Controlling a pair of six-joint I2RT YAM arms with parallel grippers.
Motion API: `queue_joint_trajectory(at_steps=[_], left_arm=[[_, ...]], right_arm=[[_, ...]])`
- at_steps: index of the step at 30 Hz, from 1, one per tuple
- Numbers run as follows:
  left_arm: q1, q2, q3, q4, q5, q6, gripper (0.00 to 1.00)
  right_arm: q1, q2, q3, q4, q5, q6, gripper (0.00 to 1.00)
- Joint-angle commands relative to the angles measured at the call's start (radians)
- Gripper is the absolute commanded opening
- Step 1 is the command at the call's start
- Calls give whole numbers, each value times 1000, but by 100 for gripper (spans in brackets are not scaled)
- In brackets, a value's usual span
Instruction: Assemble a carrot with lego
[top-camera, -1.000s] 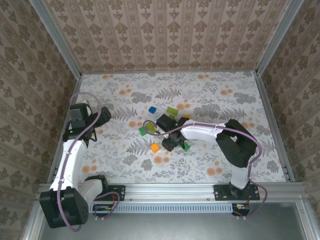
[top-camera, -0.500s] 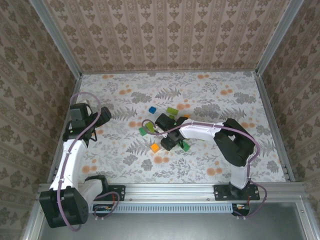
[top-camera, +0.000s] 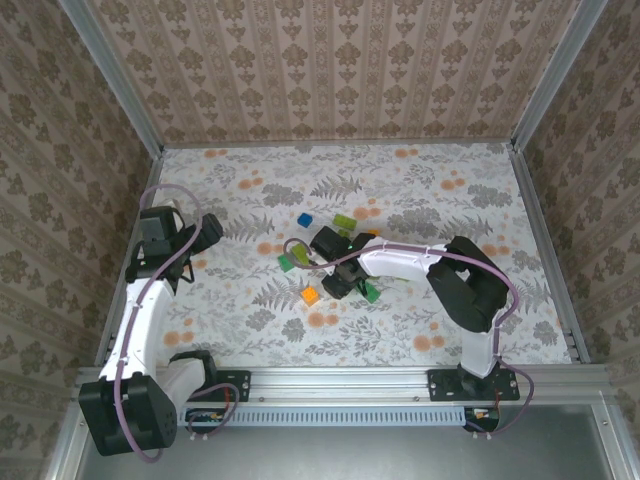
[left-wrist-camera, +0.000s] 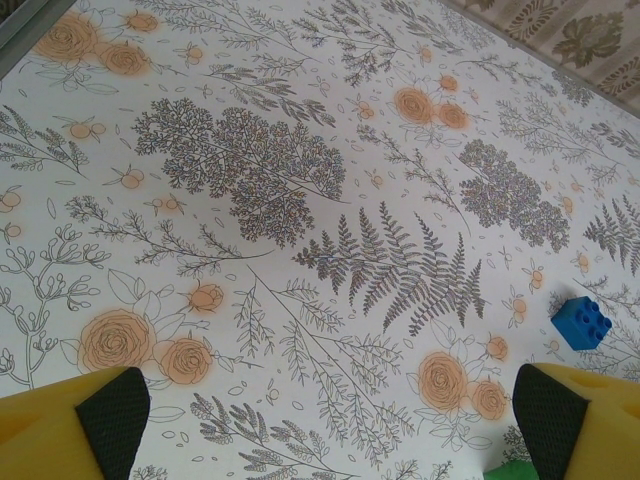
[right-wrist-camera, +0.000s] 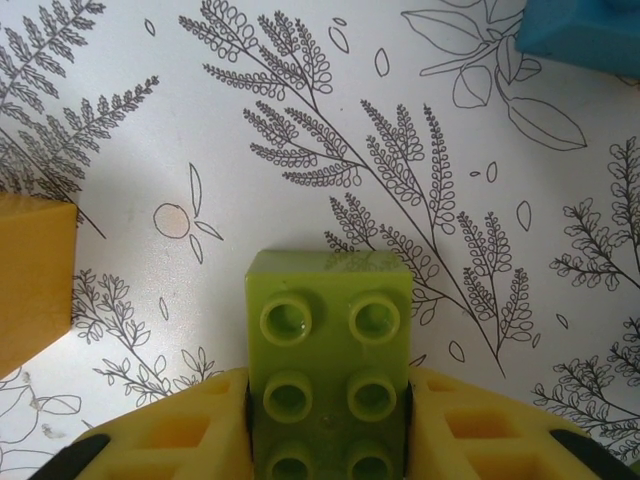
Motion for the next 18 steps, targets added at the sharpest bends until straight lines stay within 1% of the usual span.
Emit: queue_joint_trajectory(at_steps=[1, 5, 8, 14, 18], left_arm=[[10, -7, 3, 12, 12, -9, 97], [10, -15, 1, 10, 9, -7, 97], [10, -15, -1, 10, 3, -7, 97], [10, -7, -2, 9, -7, -4, 97], [11, -1, 0, 5, -9, -3, 97]], right_arm=[[-2, -73, 9, -42, -5, 33, 35], [-1, -138, 20, -103, 0, 87, 35], [0, -165, 44, -156, -24, 139, 35], [26, -161, 98, -181, -132, 217, 35], [55, -115, 160, -201, -142, 227, 35]])
